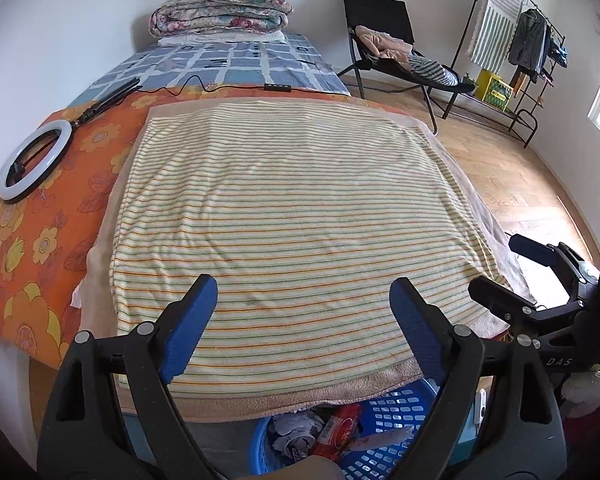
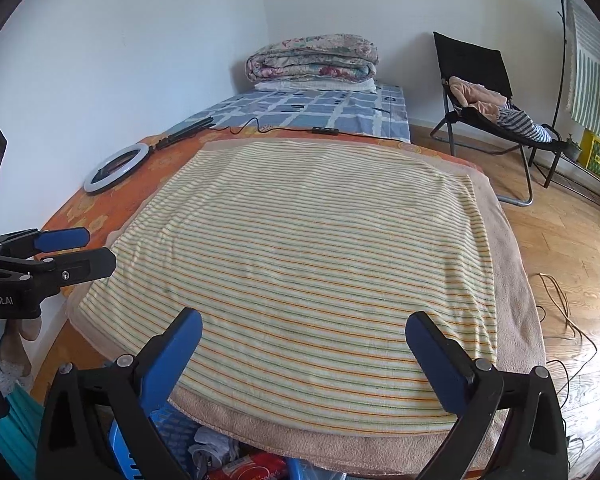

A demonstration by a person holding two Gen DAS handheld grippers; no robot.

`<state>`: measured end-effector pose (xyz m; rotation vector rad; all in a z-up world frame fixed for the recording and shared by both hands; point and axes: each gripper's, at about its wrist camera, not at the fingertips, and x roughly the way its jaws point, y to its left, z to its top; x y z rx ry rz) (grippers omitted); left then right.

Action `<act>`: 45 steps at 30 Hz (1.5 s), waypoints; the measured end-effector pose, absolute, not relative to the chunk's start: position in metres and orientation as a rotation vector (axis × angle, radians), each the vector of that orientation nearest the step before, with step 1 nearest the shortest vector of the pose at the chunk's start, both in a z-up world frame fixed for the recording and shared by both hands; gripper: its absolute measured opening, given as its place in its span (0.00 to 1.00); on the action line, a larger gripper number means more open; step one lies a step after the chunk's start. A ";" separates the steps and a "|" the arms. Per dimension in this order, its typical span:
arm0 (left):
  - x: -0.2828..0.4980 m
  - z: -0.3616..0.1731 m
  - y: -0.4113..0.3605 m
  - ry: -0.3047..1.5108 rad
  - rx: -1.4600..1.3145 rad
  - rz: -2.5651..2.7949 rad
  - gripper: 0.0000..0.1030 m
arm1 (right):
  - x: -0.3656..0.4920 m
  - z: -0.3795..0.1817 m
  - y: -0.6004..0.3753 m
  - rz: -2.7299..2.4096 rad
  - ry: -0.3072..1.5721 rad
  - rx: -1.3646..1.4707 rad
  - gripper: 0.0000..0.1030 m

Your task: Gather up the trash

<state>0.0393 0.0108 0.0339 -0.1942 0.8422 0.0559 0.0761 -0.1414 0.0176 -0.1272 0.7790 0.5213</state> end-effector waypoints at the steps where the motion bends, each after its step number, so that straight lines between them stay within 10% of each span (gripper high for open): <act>1: 0.040 0.034 0.011 0.841 -0.196 0.058 0.88 | 0.077 0.018 -0.142 0.523 0.778 -0.123 1.00; 45: 0.040 0.027 0.010 0.834 -0.220 0.077 0.89 | 0.091 0.018 -0.157 0.474 0.790 -0.017 1.00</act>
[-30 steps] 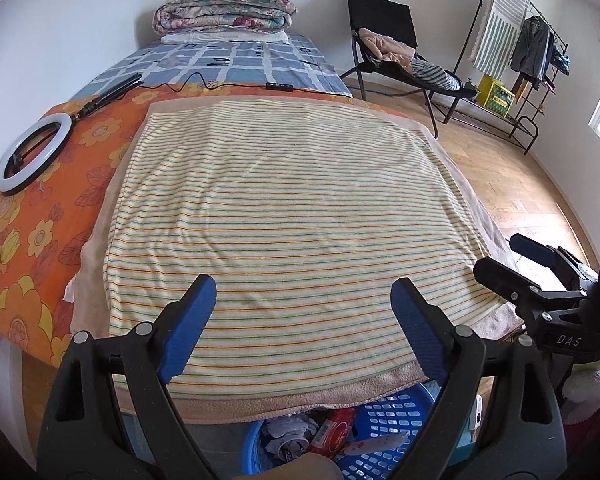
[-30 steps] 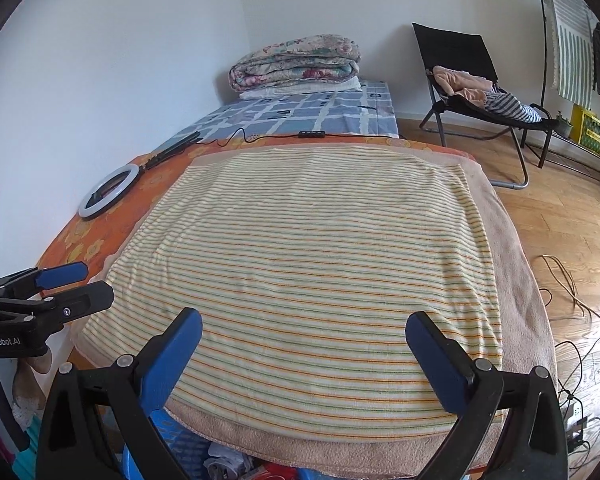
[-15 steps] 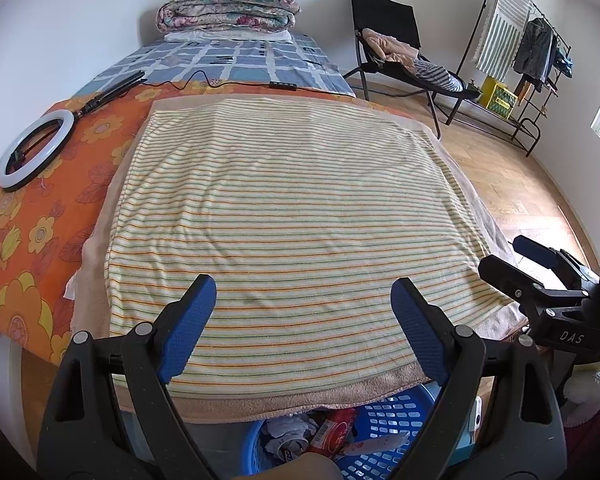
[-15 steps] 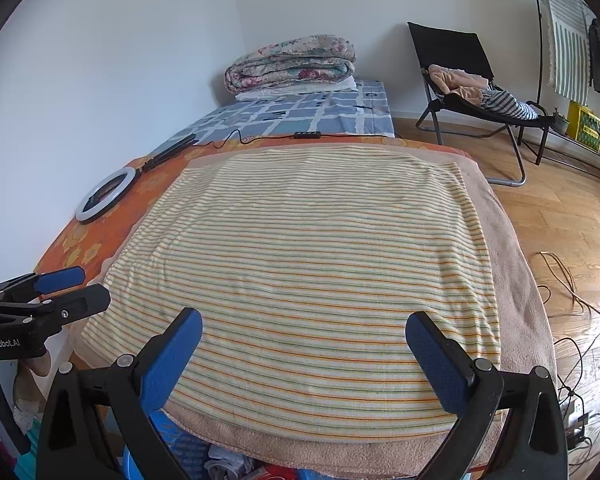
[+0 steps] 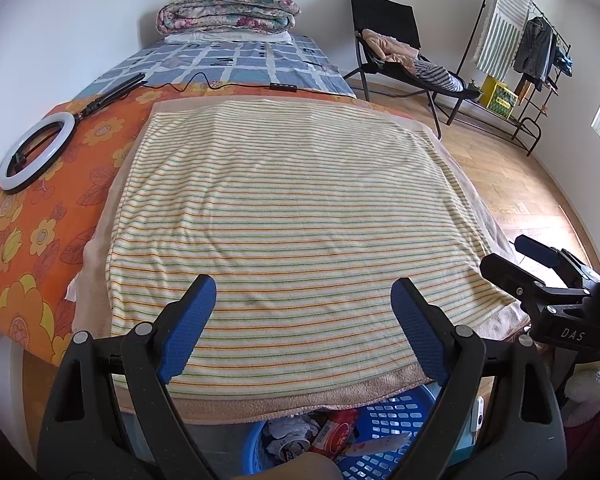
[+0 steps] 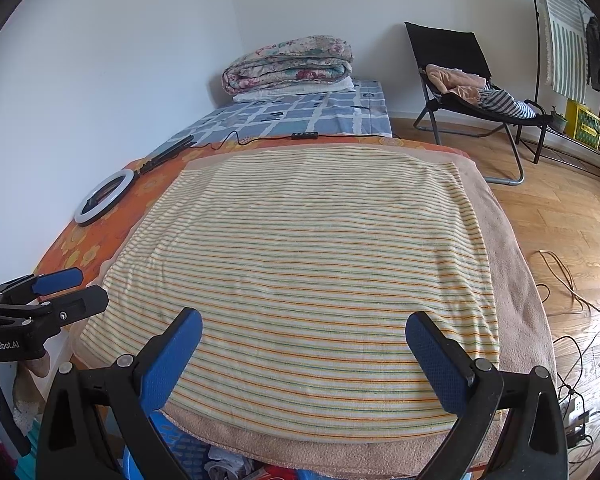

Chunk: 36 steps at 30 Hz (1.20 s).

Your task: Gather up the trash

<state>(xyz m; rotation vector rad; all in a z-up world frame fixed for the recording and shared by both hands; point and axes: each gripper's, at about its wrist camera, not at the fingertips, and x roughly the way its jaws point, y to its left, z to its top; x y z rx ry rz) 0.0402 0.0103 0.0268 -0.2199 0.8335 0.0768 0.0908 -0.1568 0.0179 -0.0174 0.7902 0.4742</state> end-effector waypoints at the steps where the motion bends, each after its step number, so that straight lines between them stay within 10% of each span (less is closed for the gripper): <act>1: 0.040 0.027 0.010 0.833 -0.220 0.077 0.89 | 0.091 0.018 -0.157 0.474 0.790 -0.018 1.00; 36: 0.040 0.037 0.009 0.798 -0.168 0.107 0.89 | 0.092 0.015 -0.158 0.473 0.803 0.001 1.00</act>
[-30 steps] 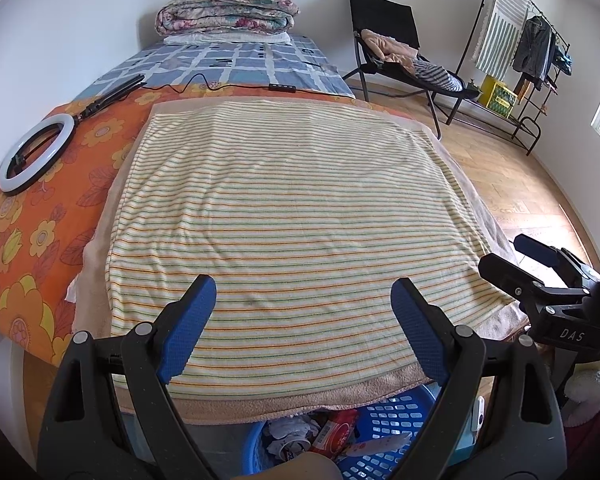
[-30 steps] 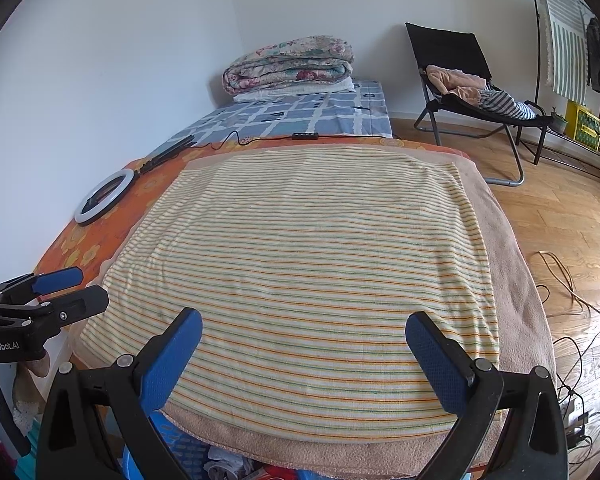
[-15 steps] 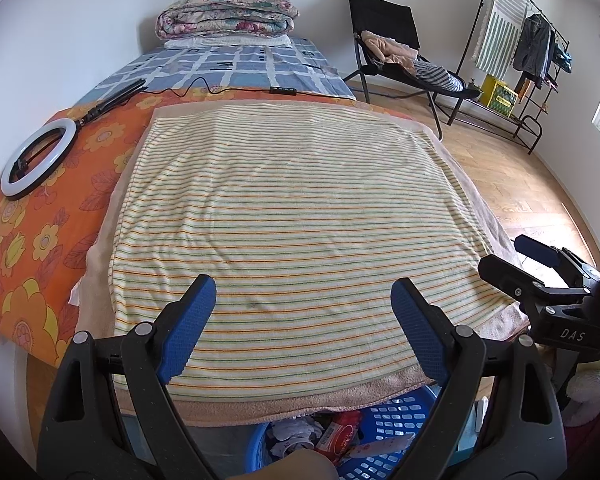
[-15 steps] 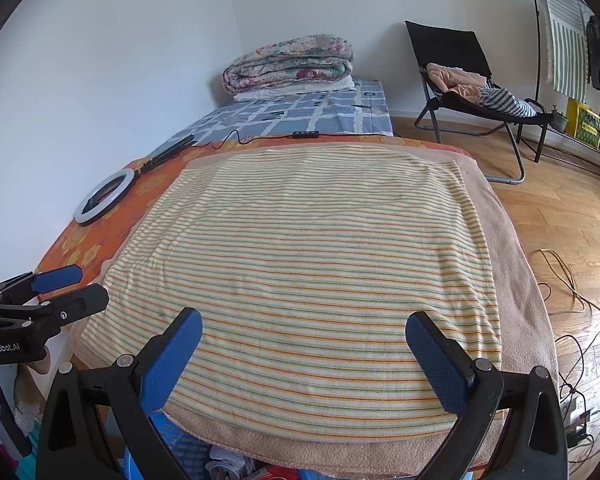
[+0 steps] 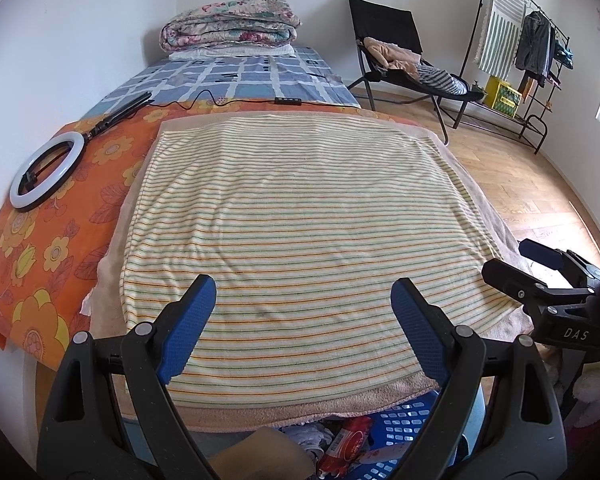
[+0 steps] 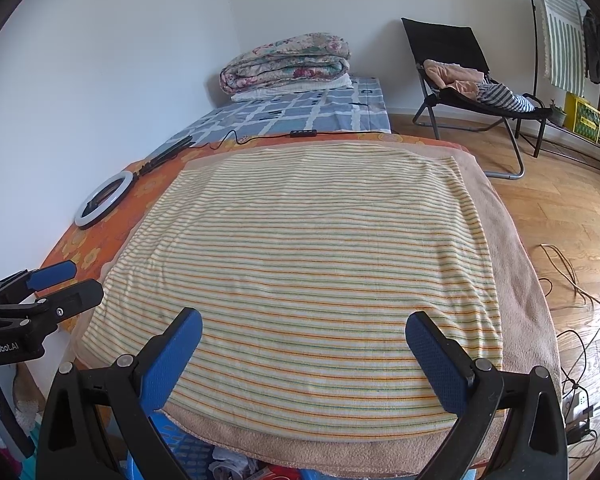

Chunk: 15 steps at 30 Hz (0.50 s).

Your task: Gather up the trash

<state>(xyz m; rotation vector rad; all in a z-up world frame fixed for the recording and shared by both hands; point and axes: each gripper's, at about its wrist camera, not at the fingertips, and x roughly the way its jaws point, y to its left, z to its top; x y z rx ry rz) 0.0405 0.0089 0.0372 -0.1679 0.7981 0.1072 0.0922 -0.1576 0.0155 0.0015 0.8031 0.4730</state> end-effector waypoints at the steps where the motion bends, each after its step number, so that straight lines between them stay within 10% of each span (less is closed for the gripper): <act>1: 0.041 0.038 0.010 0.796 -0.169 0.109 0.89 | 0.093 0.015 -0.158 0.472 0.805 0.005 1.00; 15: 0.043 0.038 0.020 0.799 -0.185 0.149 1.00 | 0.097 0.011 -0.162 0.463 0.826 0.055 1.00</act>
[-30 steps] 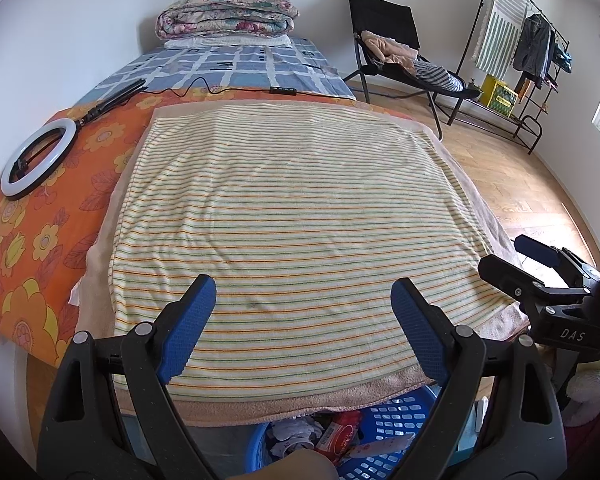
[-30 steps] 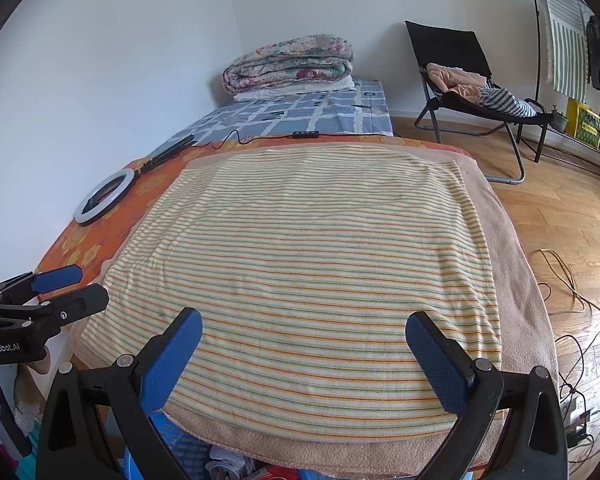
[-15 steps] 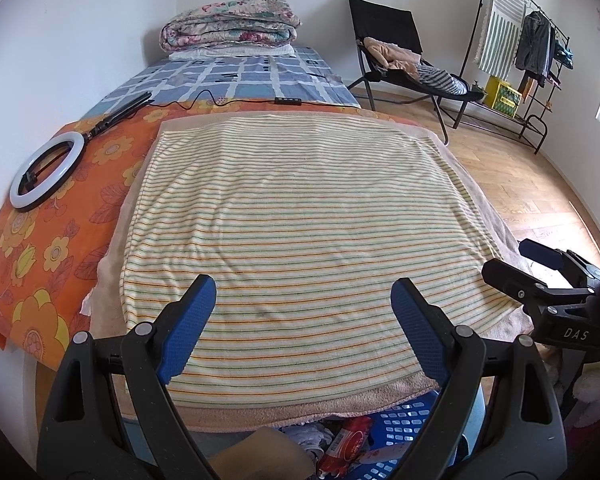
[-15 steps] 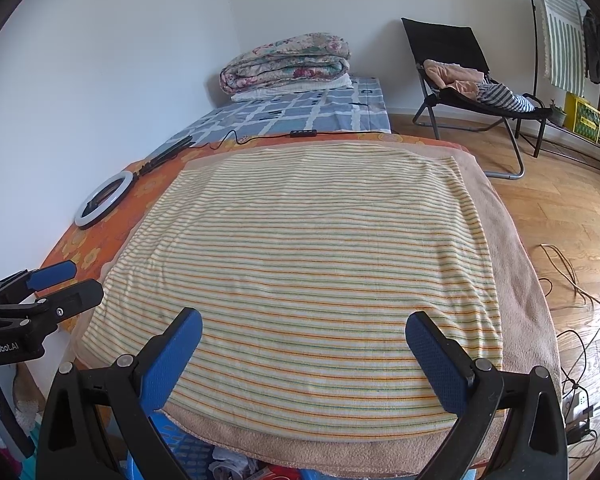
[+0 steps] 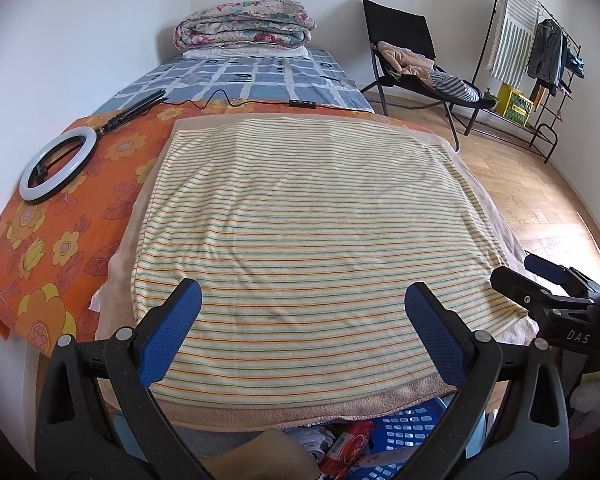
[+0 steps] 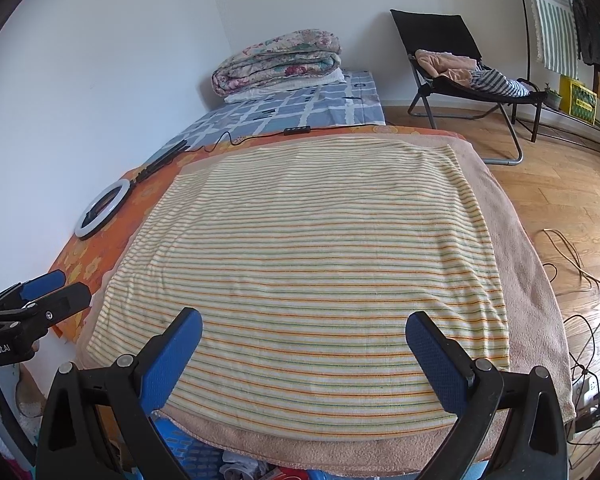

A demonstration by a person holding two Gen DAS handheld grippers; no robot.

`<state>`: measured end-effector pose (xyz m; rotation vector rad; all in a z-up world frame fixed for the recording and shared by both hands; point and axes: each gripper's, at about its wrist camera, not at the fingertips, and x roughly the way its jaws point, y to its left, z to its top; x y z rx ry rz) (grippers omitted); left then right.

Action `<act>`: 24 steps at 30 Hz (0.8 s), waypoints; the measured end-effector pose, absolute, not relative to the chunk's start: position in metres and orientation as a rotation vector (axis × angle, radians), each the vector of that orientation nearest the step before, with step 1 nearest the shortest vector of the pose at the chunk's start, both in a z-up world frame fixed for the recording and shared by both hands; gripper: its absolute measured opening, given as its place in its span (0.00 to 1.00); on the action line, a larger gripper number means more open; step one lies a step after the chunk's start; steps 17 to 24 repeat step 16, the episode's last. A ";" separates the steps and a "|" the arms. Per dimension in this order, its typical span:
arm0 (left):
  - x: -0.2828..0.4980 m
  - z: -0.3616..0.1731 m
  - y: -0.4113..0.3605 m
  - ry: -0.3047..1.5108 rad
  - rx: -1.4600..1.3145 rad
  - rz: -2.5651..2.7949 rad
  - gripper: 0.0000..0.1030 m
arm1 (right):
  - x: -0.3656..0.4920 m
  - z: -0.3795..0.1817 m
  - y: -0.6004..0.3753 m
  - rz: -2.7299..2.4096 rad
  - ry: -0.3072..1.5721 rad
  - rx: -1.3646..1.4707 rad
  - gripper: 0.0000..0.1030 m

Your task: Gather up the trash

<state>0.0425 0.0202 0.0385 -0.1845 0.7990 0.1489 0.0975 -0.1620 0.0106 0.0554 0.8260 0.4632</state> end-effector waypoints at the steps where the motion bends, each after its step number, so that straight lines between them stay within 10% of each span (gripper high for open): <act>1: 0.042 0.037 0.020 0.801 -0.188 0.148 1.00 | 0.098 0.010 -0.162 0.463 0.826 0.055 1.00; 24: 0.039 0.034 0.015 0.807 -0.158 0.166 1.00 | 0.099 0.007 -0.163 0.457 0.833 0.050 1.00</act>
